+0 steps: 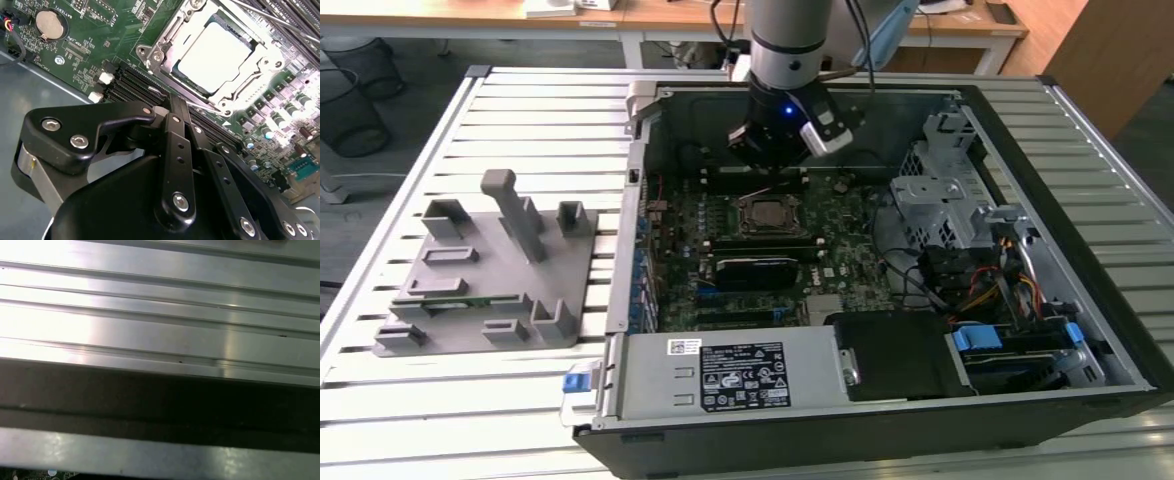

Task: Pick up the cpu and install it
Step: 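Install the first cpu locking lever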

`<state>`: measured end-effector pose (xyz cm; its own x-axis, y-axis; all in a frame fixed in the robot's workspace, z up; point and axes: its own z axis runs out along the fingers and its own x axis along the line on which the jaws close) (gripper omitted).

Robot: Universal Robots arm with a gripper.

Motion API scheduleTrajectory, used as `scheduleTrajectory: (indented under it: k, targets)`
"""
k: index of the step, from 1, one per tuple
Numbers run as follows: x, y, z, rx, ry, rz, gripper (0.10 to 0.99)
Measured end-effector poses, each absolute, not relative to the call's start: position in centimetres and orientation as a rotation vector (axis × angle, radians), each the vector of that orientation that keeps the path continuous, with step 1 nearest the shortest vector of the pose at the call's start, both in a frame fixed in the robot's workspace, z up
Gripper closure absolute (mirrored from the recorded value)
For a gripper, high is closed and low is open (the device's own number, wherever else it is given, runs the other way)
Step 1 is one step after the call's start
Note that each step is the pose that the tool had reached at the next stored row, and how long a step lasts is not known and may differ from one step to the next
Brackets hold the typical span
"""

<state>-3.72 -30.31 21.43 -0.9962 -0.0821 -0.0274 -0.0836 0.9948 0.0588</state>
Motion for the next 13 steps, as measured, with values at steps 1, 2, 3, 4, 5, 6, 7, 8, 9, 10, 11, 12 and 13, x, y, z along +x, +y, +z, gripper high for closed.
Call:
scheduleTrajectory:
  k: [1, 2, 3, 4, 5, 6, 7, 8, 9, 10, 11, 12, 13]
  targets:
    - [-3.7, -30.3, 21.3, -0.129, 3.113, 0.093, 0.98]
    - [-3.6, -30.3, 21.3, -0.129, 3.113, 0.093, 0.98]
    - [-3.6, -30.3, 21.2, -0.129, 3.113, 0.094, 0.98]
    - [-3.5, -30.3, 21.1, -0.127, 3.113, 0.094, 0.98]
    - [-3.5, -30.3, 21.0, -0.125, 3.113, 0.094, 0.98]
    - [-3.5, -30.3, 20.9, -0.123, 3.113, 0.094, 0.98]
    - [-3.4, -30.3, 20.8, -0.121, 3.113, 0.094, 0.98]
    - [-3.4, -30.3, 20.7, -0.121, 3.113, 0.094, 0.98]
    - [-3.4, -30.3, 20.6, -0.121, 3.113, 0.094, 0.98]
    - [-3.4, -30.3, 20.5, -0.121, 3.113, 0.094, 0.98]
    - [-3.4, -30.3, 20.4, -0.121, 3.113, 0.094, 0.98]
    - [-3.4, -30.3, 20.3, -0.121, 3.113, 0.094, 0.98]
    - [-3.4, -30.3, 20.2, -0.121, 3.113, 0.094, 0.98]
